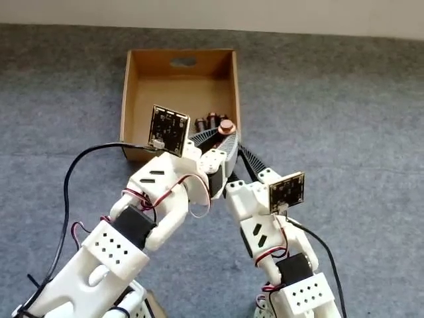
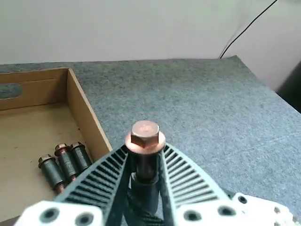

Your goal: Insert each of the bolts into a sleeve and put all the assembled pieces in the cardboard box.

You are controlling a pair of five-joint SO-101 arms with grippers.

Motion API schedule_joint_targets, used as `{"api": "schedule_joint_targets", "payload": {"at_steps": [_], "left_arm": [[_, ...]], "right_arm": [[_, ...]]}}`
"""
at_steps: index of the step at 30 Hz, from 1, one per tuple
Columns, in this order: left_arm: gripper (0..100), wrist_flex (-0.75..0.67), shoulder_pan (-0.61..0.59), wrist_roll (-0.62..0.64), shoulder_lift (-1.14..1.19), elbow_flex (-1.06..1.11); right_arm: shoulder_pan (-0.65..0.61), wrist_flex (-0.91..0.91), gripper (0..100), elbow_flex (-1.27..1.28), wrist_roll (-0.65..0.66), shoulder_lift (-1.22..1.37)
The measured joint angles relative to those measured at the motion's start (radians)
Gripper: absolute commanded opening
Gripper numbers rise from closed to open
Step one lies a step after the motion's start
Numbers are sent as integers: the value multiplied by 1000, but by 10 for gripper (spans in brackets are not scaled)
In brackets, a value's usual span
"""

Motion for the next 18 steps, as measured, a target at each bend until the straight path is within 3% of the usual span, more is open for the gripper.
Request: {"api": "schedule_joint_targets", "payload": {"at_steps": [3, 15, 18], "left_arm": [[189, 0, -2, -3, -2, 0], [178, 0, 21, -3, -28, 0], [178, 0, -25, -3, -28, -6]], "right_arm": [[3, 0, 7, 0, 0, 2], [23, 2, 7, 2, -2, 5], [23, 2, 7, 2, -2, 3]]}}
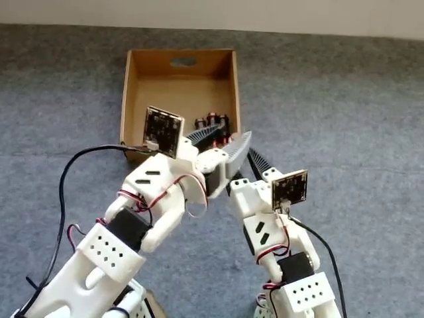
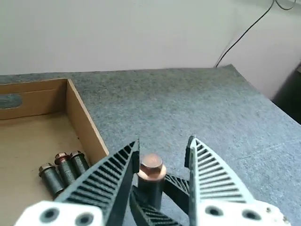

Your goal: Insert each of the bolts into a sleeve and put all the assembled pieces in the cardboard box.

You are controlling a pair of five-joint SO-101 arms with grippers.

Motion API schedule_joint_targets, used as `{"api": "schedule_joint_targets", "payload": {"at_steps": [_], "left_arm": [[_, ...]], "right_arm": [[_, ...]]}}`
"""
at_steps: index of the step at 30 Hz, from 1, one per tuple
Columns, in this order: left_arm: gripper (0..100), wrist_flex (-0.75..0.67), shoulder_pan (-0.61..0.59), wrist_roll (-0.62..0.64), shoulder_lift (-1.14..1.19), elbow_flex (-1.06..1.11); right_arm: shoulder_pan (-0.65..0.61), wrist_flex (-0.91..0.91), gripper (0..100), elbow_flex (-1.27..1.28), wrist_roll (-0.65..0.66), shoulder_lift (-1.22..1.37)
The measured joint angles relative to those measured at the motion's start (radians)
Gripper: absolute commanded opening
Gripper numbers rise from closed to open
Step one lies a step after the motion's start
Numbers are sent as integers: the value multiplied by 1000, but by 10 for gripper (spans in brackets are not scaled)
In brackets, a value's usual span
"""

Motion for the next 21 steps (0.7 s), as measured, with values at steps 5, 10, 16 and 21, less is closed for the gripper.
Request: {"api": "schedule_joint_targets", "payload": {"at_steps": [5, 10, 16, 21], "left_arm": [[37, 26, -173, 0, -69, -3], [7, 138, -381, 0, -157, 91], [9, 140, -632, -41, -164, 313], [9, 140, -667, -284, -166, 468]], "right_arm": [[0, 0, 7, 0, 0, 0], [0, 0, 7, 0, 0, 0], [0, 15, 7, 0, 0, 0], [0, 176, 7, -101, 0, 2]]}}
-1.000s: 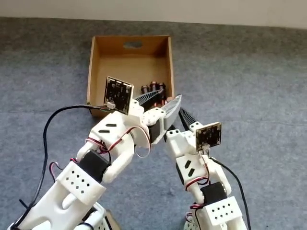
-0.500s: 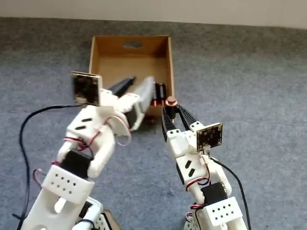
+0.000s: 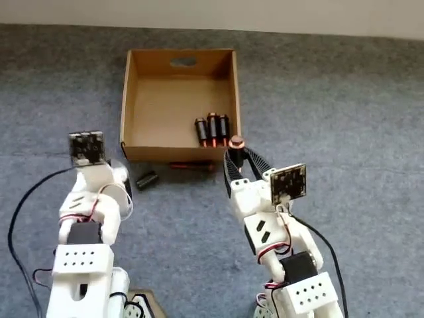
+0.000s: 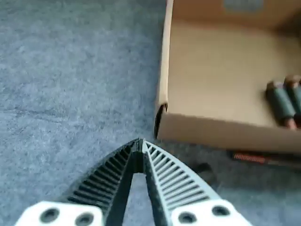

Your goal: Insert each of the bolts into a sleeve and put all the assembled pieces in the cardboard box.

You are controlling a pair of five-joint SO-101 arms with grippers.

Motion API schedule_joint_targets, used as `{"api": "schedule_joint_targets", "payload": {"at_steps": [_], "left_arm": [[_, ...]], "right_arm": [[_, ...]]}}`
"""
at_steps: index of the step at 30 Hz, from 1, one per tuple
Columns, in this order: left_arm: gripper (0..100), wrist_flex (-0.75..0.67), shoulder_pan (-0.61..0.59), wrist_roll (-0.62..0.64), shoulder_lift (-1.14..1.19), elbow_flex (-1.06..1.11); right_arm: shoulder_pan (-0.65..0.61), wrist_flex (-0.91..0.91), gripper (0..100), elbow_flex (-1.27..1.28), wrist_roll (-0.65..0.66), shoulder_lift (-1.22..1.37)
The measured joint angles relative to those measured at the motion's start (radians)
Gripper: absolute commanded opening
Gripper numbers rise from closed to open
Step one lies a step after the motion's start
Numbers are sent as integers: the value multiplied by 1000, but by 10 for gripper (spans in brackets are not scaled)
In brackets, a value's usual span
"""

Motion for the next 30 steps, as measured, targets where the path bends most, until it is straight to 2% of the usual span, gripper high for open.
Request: {"api": "schedule_joint_targets", "payload": {"at_steps": [5, 11, 16, 23, 30], "left_arm": [[9, 0, 0, -40, -8, 43], [10, -17, 0, -44, -9, 83], [10, -112, 0, -44, -9, 141], [10, -132, 0, -44, -9, 144], [10, -132, 0, -44, -9, 144]], "right_arm": [[0, 103, 7, -213, 0, 0], [0, 109, 7, -440, 0, 69], [0, 110, 7, -624, 0, 327], [-12, 114, 7, -875, -6, 741], [-110, 87, 7, -913, -6, 1109]]}}
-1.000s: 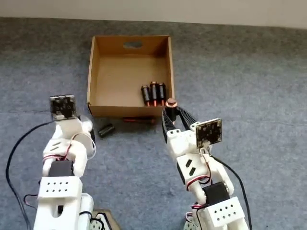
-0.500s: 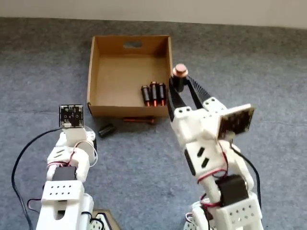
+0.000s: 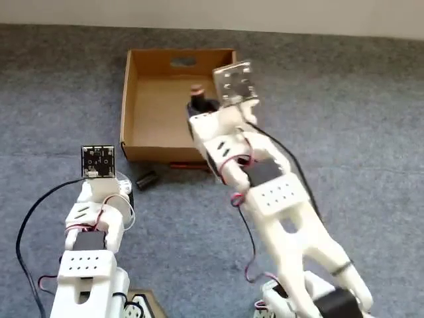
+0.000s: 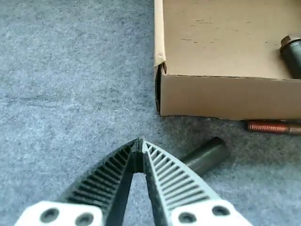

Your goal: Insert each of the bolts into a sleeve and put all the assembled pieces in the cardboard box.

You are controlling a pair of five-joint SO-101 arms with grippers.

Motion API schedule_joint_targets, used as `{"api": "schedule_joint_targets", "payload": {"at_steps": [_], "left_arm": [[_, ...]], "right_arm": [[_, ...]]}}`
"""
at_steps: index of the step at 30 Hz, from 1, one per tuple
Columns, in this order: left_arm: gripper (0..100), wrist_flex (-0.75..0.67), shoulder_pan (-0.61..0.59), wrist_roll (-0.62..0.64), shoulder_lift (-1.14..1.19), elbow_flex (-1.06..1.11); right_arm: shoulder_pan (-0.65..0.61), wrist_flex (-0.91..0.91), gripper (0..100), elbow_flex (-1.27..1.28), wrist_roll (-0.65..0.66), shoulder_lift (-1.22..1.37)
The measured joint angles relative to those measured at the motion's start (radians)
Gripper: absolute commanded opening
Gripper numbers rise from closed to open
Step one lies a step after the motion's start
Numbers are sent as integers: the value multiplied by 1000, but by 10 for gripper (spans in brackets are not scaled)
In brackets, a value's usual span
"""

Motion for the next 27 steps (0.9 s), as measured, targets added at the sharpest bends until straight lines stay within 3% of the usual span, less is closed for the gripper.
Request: {"api": "schedule_joint_targets", "payload": {"at_steps": [7, 13, 19, 27], "left_arm": [[10, 0, 0, 0, 0, 0], [10, 0, 0, 0, 0, 0], [10, 0, 0, 0, 0, 0], [10, 0, 0, 0, 0, 0]], "right_arm": [[2, -80, 7, -184, -3, 295], [8, -84, 7, -345, -147, 540], [9, -84, 7, -496, -173, 776], [9, -84, 7, -548, -173, 861]]}}
